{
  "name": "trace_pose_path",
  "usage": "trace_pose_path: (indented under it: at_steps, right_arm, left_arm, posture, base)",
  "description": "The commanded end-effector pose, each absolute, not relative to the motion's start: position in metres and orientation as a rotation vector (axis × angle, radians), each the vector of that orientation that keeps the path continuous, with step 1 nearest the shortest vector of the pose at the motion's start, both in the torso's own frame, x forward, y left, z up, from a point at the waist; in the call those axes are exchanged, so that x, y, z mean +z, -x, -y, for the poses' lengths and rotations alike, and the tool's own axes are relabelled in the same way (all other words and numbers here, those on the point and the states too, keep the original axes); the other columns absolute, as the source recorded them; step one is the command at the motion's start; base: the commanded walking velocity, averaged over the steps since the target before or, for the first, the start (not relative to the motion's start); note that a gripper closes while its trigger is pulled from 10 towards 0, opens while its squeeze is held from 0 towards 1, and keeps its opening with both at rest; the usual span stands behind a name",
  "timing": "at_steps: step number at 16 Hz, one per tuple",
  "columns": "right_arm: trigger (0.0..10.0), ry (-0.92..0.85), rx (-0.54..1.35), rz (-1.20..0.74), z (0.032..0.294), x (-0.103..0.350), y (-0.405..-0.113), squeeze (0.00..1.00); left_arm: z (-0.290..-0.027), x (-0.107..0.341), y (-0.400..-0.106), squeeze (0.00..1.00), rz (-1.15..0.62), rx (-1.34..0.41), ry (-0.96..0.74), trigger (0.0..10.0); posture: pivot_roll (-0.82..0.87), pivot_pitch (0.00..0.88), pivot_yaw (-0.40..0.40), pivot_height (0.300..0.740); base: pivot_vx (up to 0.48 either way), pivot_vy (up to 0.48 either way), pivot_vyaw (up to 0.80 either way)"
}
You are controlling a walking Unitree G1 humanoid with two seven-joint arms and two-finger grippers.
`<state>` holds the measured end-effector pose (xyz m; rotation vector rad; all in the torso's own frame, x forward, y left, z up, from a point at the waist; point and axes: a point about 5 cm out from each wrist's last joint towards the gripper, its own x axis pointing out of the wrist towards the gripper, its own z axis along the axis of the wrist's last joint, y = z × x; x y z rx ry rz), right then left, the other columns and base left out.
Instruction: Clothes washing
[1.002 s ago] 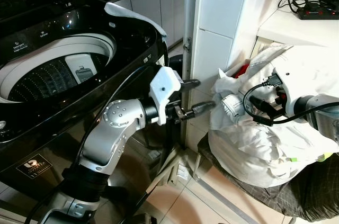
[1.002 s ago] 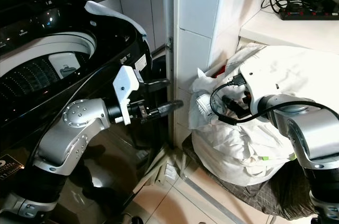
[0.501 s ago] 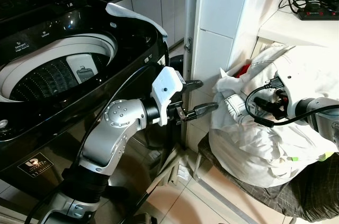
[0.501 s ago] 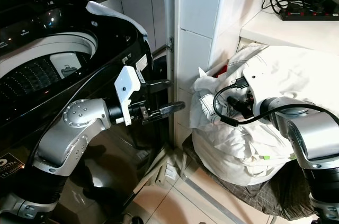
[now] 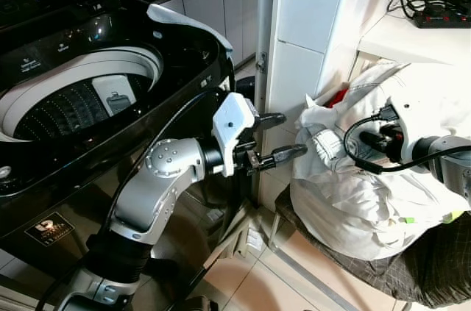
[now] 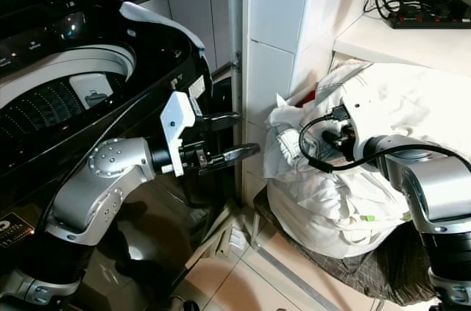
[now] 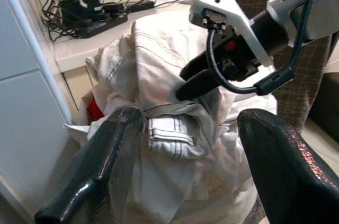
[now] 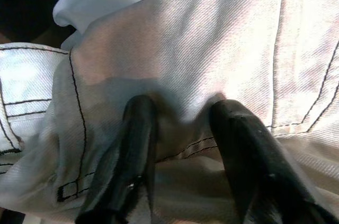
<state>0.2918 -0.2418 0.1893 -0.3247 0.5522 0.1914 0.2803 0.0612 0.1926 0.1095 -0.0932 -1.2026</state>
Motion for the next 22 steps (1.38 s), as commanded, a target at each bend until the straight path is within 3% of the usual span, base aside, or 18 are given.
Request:
trace_pose_path:
  at_steps: [1, 8, 12, 18, 22]
  right_arm:
    - [0.0, 0.313, 0.169, -0.555, 0.247, 0.187, -0.291, 0.00]
    - [0.0, 0.293, 0.129, -0.477, 0.252, 0.203, -0.294, 0.00]
    - [0.0, 0.303, 0.168, -0.291, 0.242, 0.256, -0.299, 0.00]
    - [0.0, 0.367, 0.223, -0.283, 0.246, 0.268, -0.296, 0.00]
    - [0.0, 0.054, 0.399, -0.040, 0.228, 0.316, -0.298, 0.00]
  left_arm:
    - [-0.061, 0.195, -0.277, 0.00, 0.100, -1.214, -0.113, 10.0]
    - [-0.061, 0.194, -0.278, 0.00, 0.101, -1.210, -0.111, 10.0]
    - [-0.067, 0.195, -0.283, 0.00, 0.106, -1.175, -0.123, 10.0]
    - [-0.073, 0.196, -0.286, 0.00, 0.108, -1.155, -0.138, 10.0]
    - [-0.069, 0.234, -0.303, 0.00, 0.304, -0.993, 0.007, 10.0]
  posture:
    - [-0.07, 0.000, 0.079, 0.740]
    - [-0.08, 0.000, 0.083, 0.740]
    - [-0.08, 0.000, 0.084, 0.740]
    - [-0.08, 0.000, 0.080, 0.740]
    - [-0.09, 0.000, 0.078, 0.740]
  base:
    - [0.000, 0.000, 0.00]
    - [0.000, 0.000, 0.00]
    - [0.000, 0.000, 0.00]
    - [0.000, 0.000, 0.00]
    - [0.000, 0.000, 0.00]
